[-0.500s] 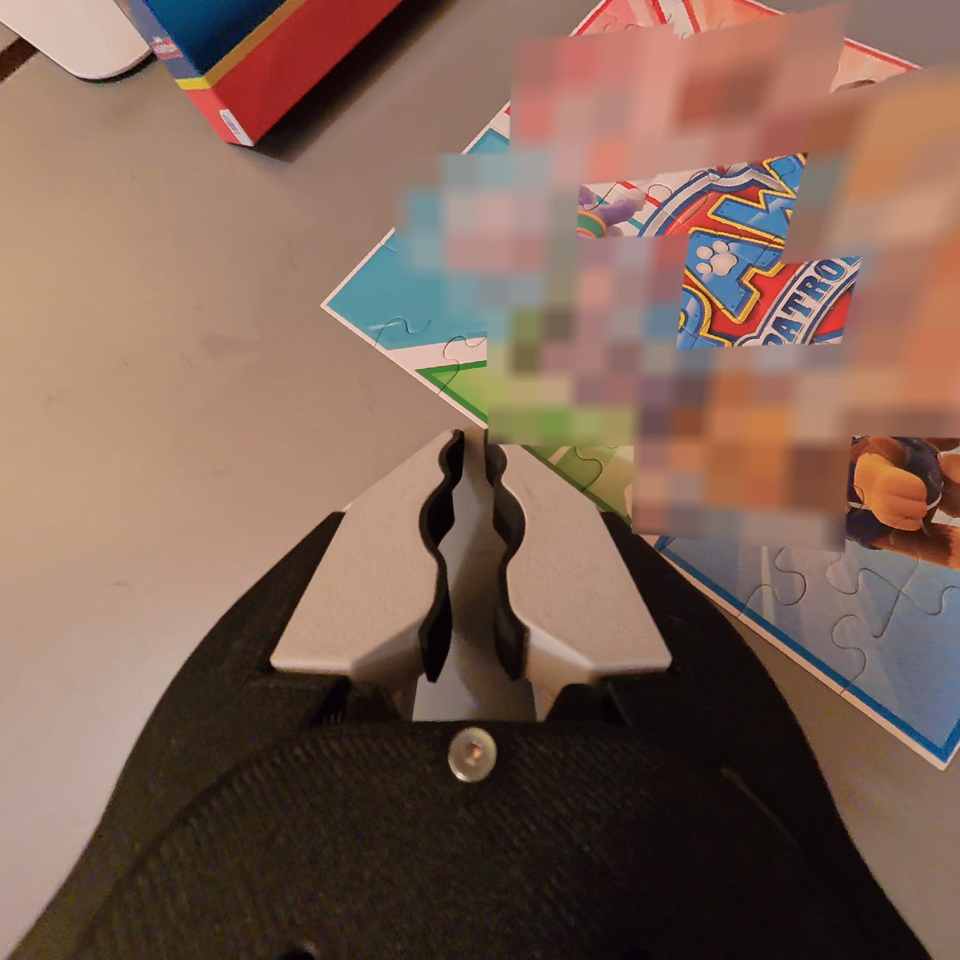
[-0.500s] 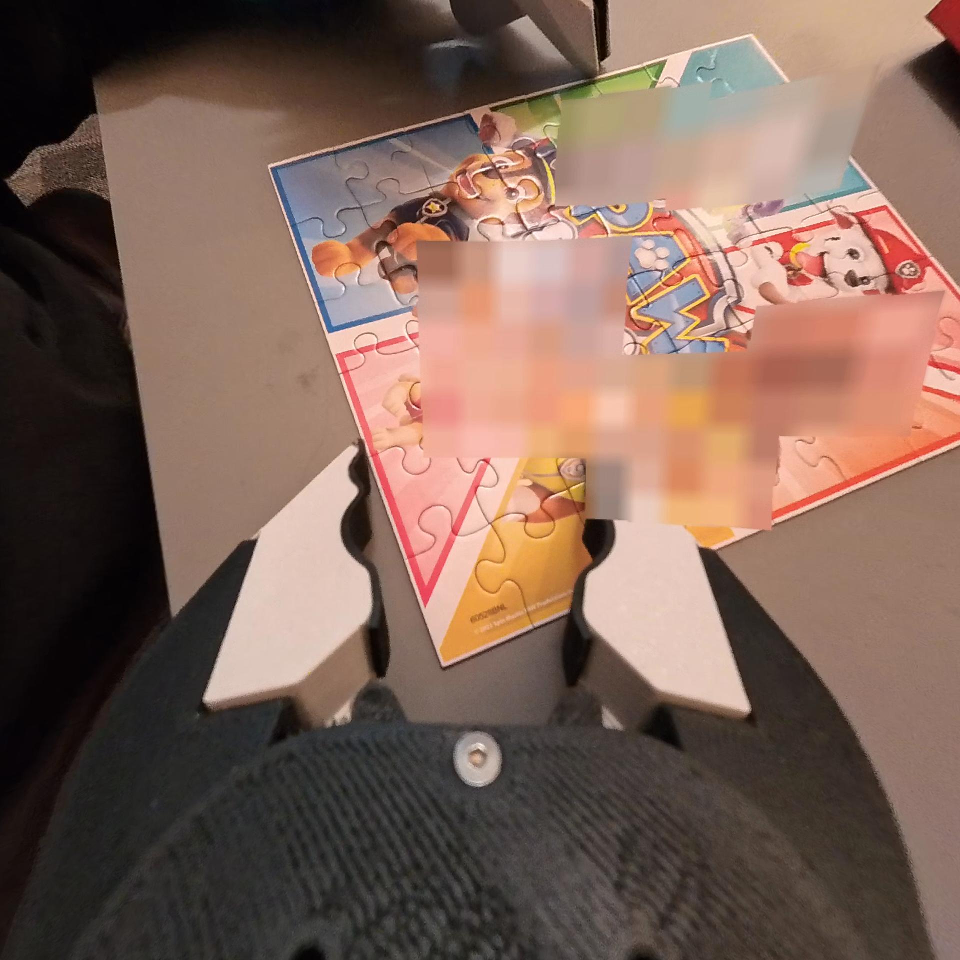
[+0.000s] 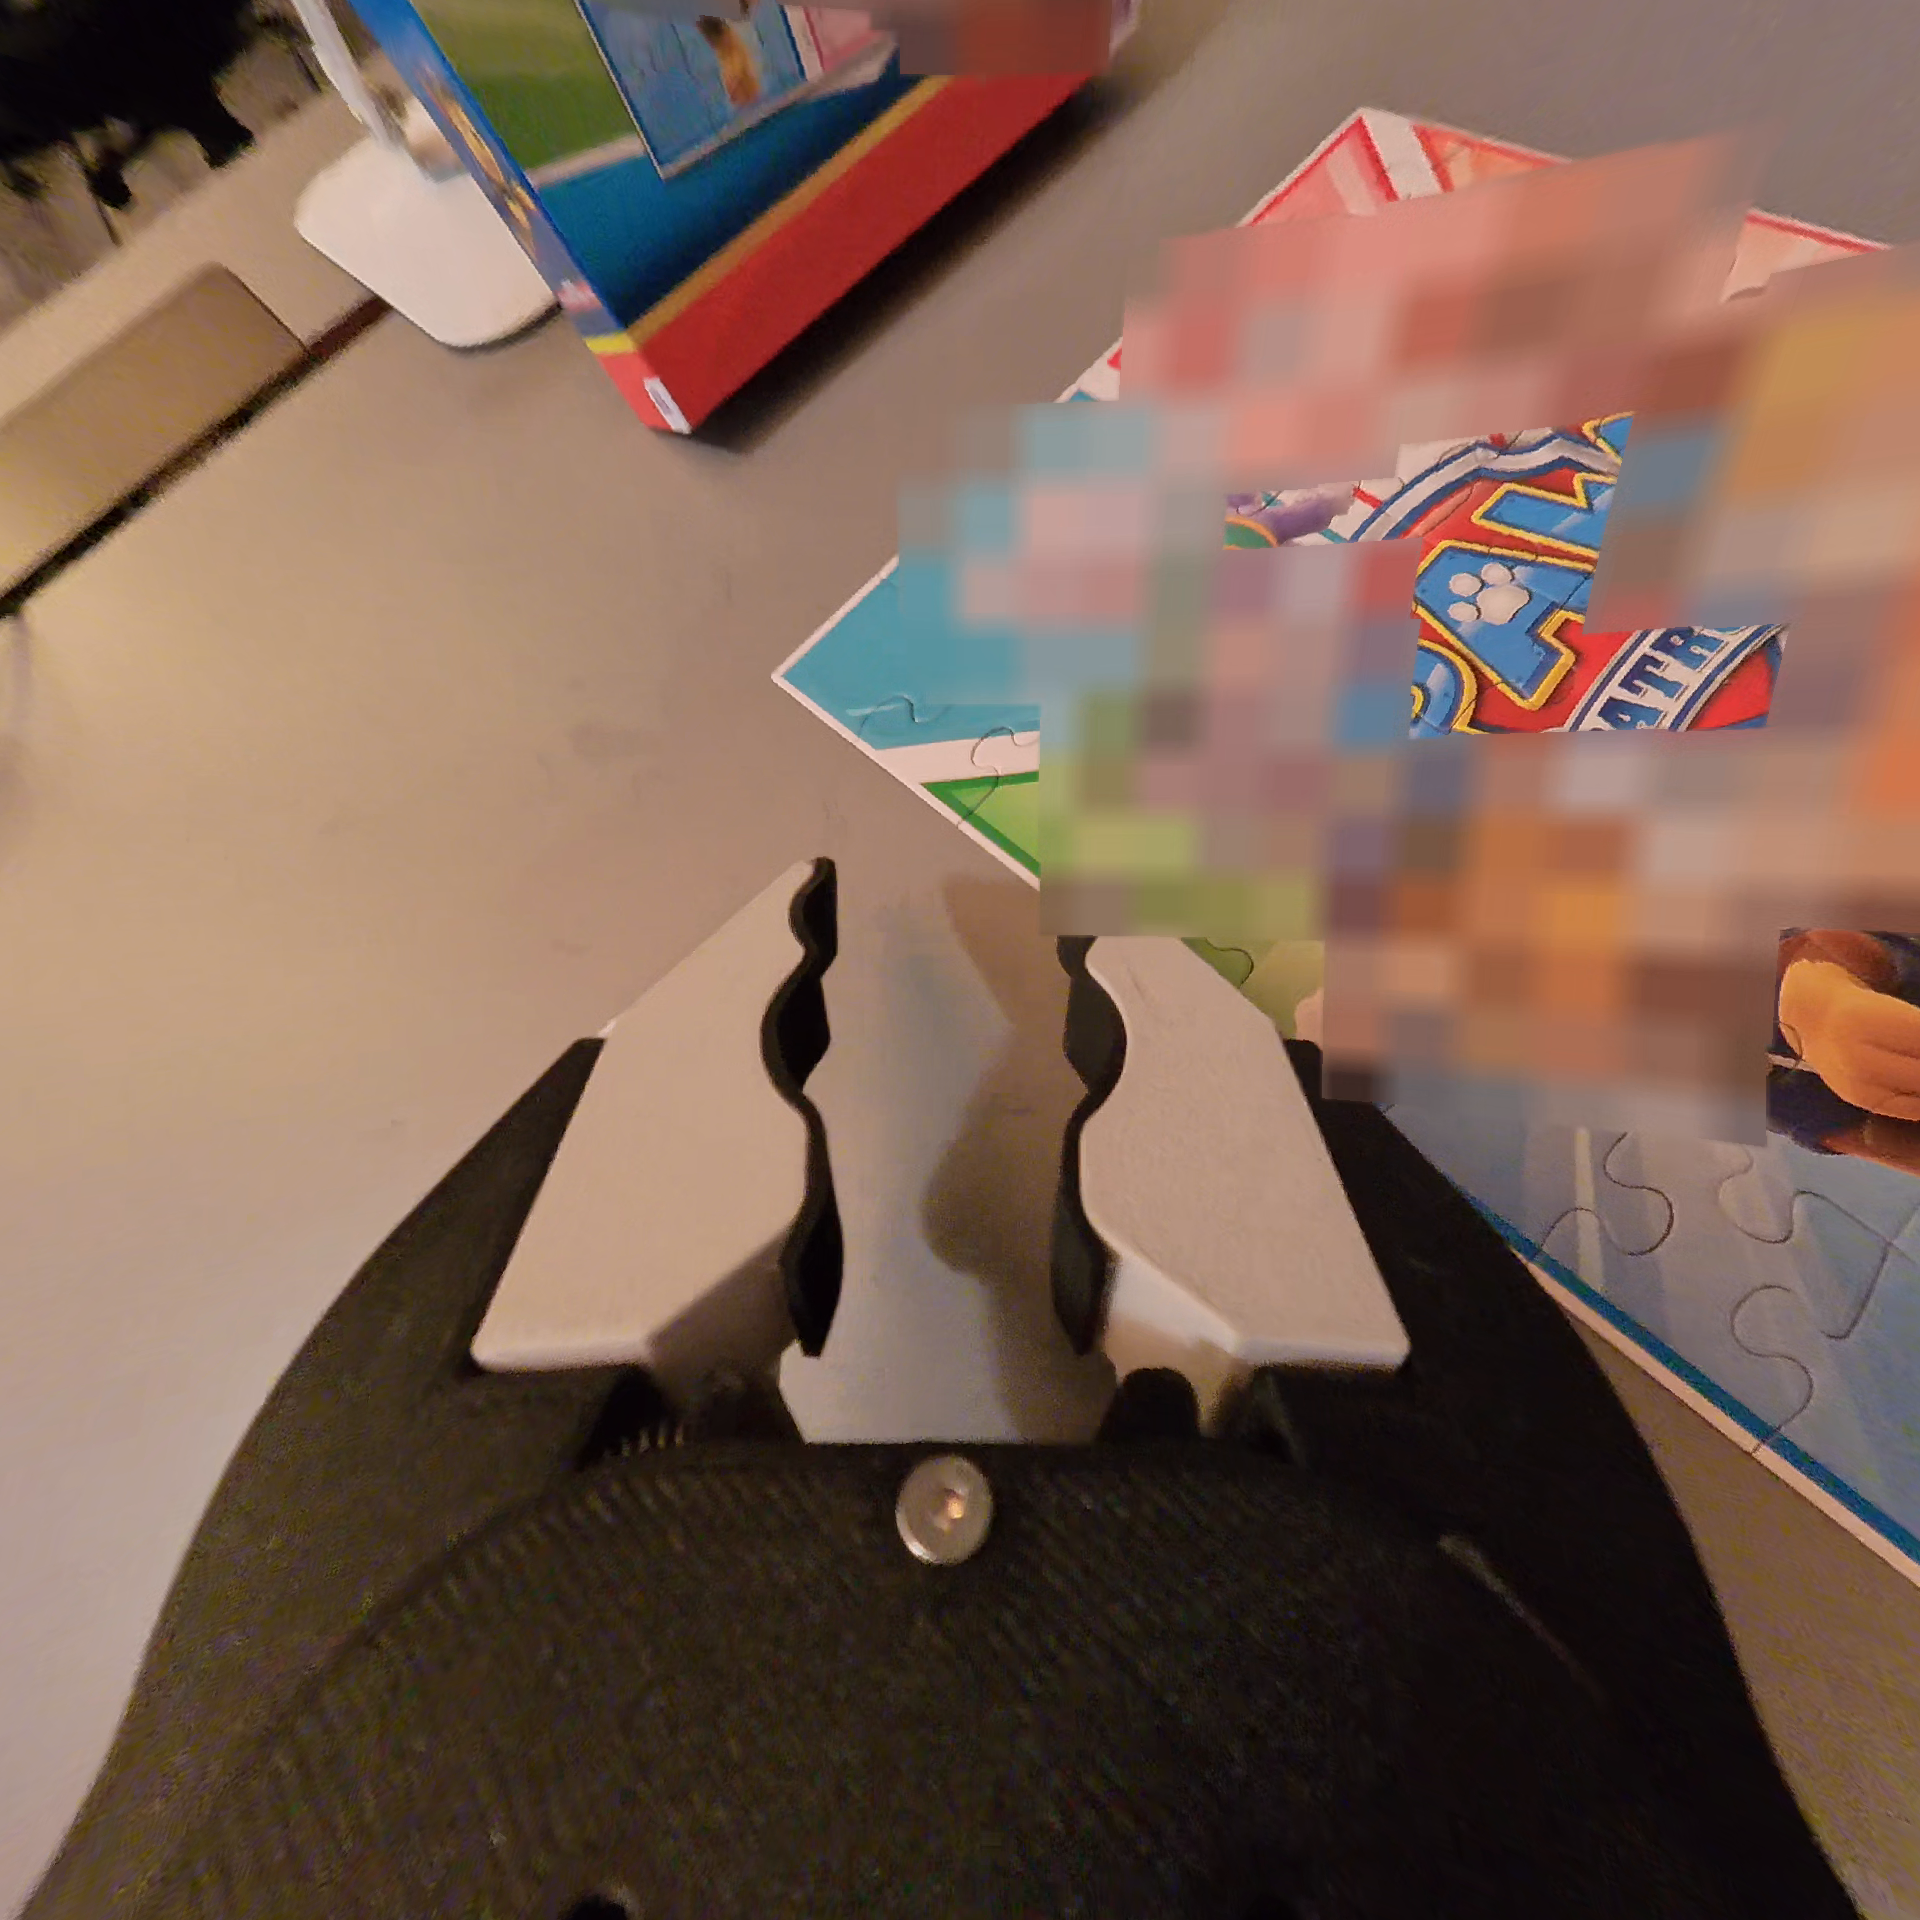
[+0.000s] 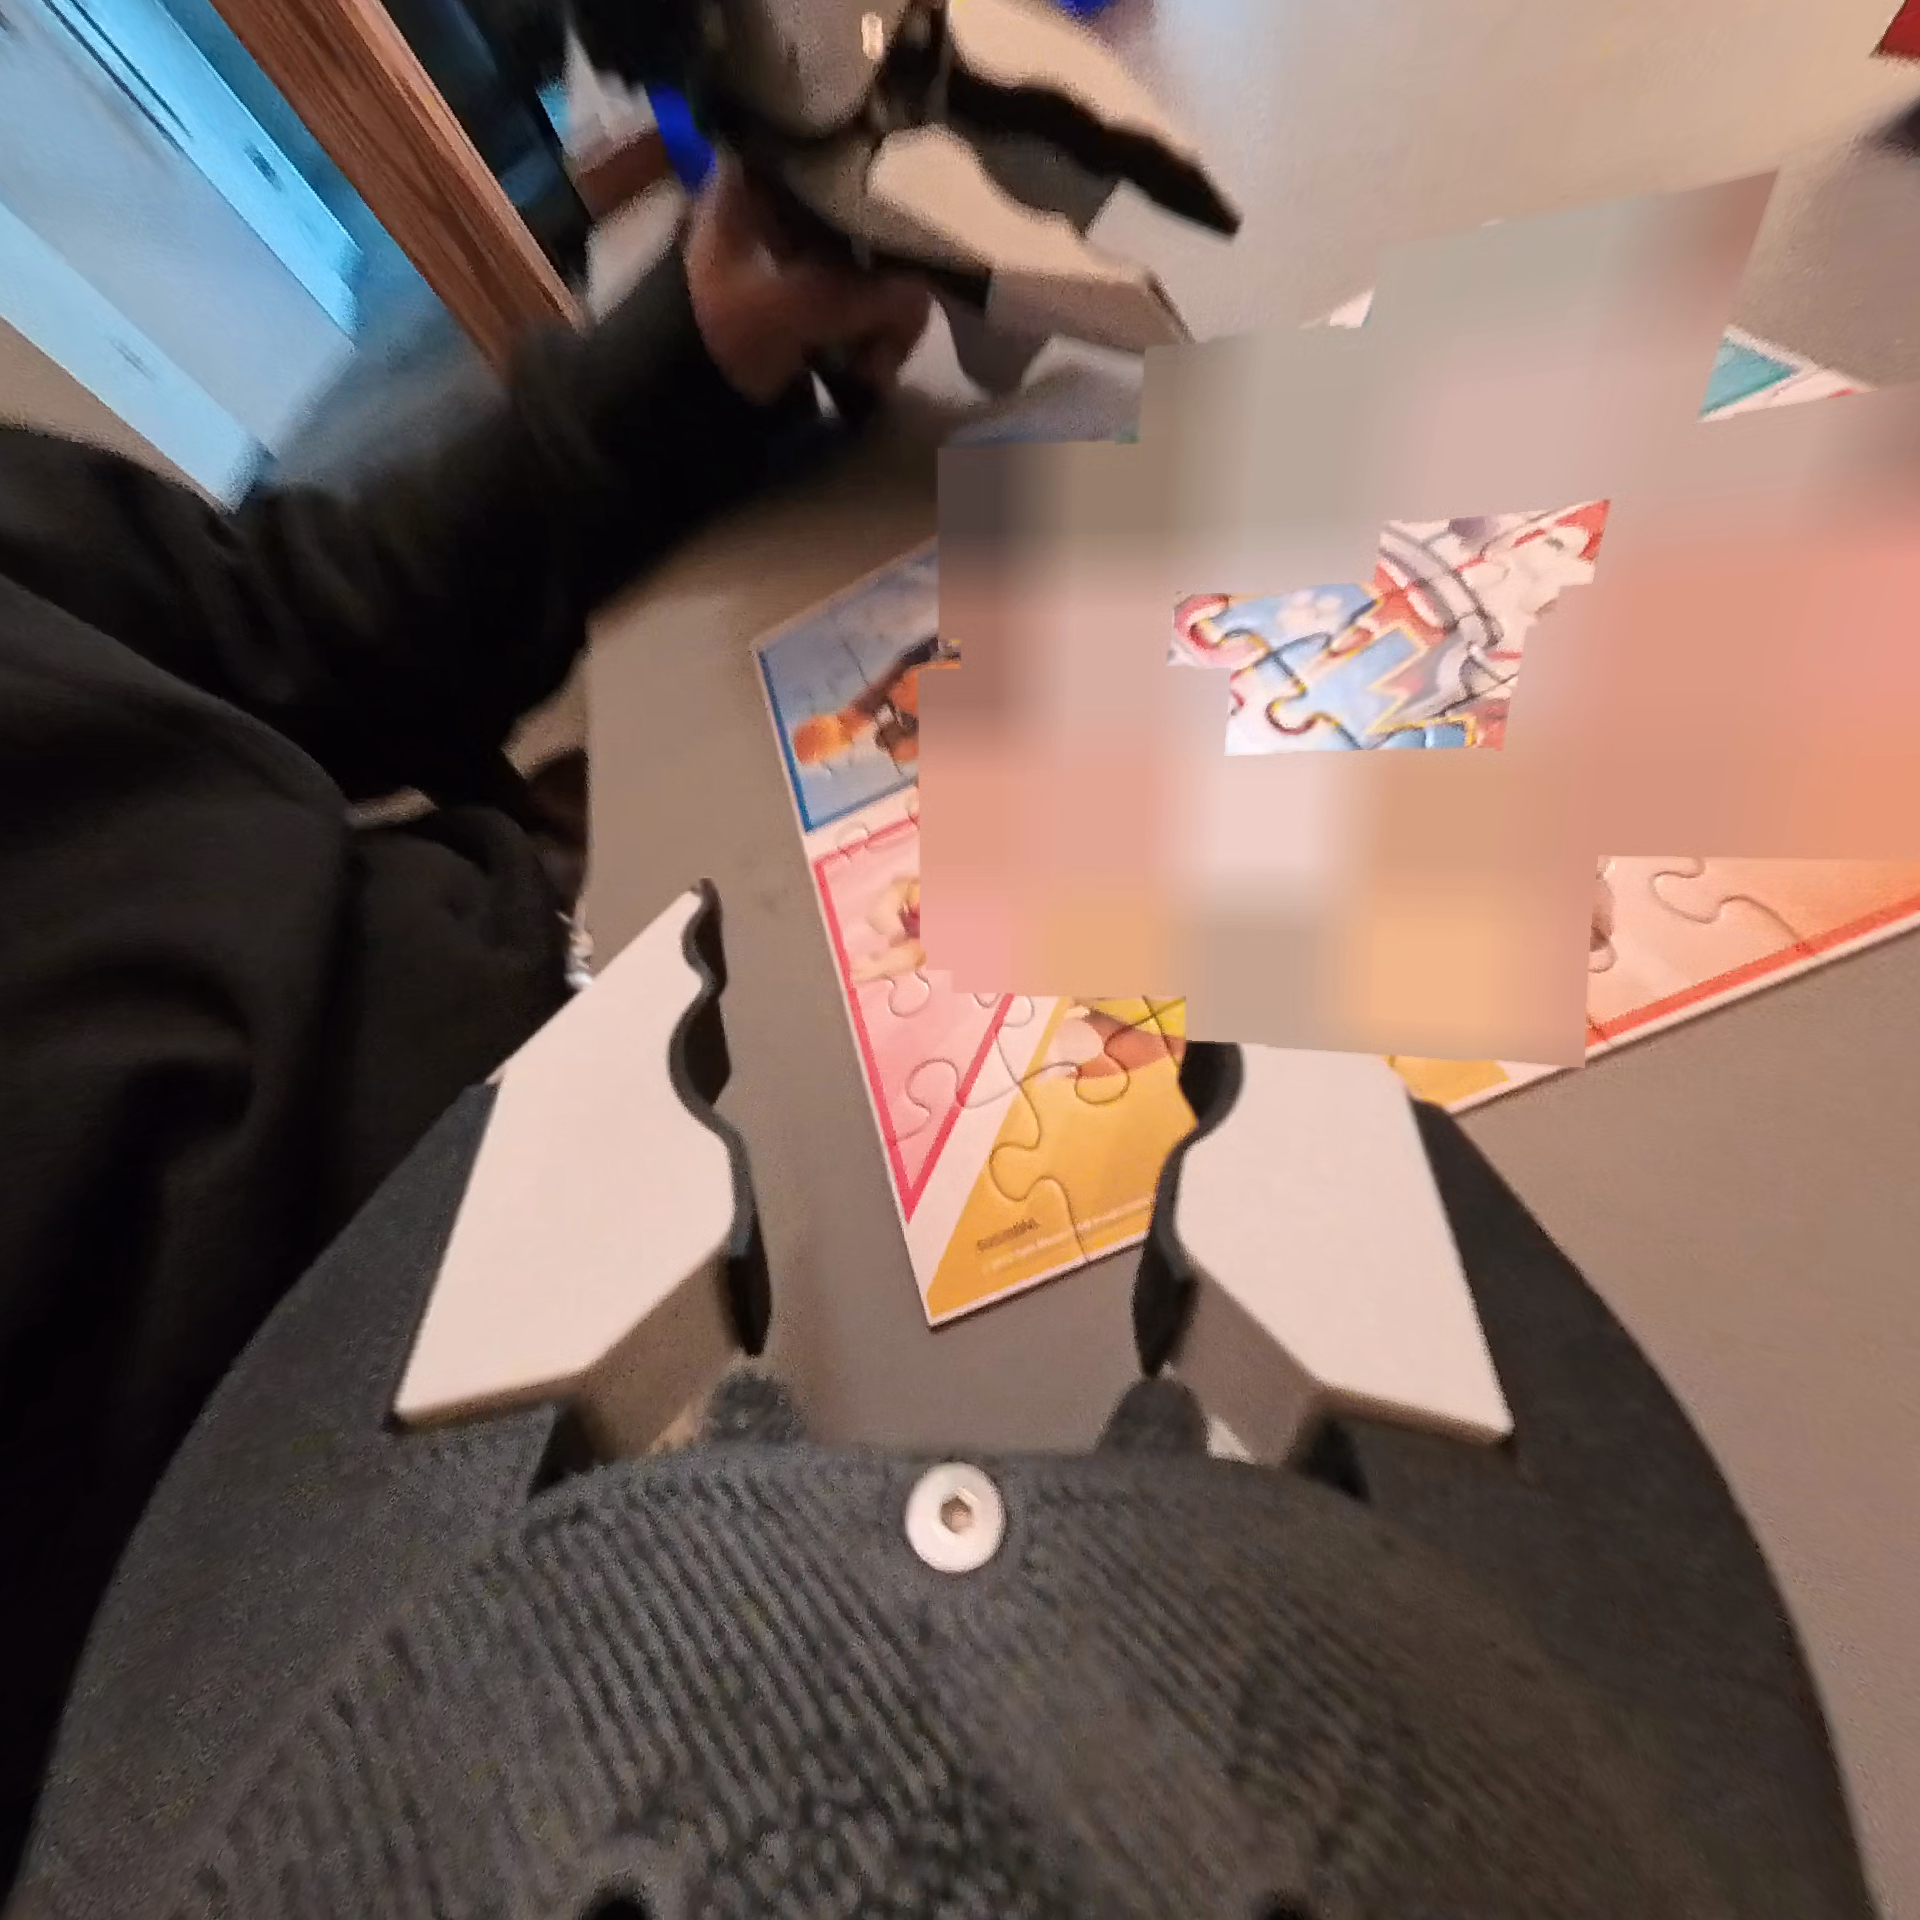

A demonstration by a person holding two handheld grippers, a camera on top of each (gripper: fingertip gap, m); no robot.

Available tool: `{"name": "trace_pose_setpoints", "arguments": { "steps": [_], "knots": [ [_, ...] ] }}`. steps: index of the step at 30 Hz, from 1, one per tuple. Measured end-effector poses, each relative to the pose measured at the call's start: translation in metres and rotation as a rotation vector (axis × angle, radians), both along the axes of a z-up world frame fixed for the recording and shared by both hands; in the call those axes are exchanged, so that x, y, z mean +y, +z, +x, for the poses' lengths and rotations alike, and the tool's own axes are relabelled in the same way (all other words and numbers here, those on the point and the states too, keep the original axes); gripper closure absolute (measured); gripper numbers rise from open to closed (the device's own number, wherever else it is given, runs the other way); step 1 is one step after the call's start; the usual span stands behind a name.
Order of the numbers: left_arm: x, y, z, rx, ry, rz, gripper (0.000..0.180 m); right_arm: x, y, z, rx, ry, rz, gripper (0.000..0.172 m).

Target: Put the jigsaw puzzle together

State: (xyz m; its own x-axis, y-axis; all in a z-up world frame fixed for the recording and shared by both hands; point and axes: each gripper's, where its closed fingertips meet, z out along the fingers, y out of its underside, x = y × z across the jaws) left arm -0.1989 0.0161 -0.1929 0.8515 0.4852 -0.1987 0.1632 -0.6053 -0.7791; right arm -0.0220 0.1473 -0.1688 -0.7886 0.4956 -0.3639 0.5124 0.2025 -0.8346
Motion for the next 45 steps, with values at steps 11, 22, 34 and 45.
{"name": "trace_pose_setpoints", "arguments": {
  "steps": [11, 22, 34, 45],
  "knots": [
    [-0.023, 0.053, -0.006, -0.097, 0.049, 0.473, 0.081, 0.02, 0.021, -0.014, 0.261, -0.178, 0.043, 0.093],
    [-0.02, 0.047, 0.0, 0.074, 0.057, 0.295, 0.084, 0.041, 0.028, -0.028, 0.431, -0.342, 0.153, 0.083],
    [-0.019, 0.041, 0.004, 0.332, 0.086, 0.097, 0.116, 0.046, 0.034, -0.029, 0.459, -0.38, 0.138, 0.076],
    [-0.014, 0.028, 0.002, 0.336, 0.076, -0.001, 0.112, 0.04, 0.022, -0.031, 0.435, -0.352, 0.214, 0.073]
  ]
}}
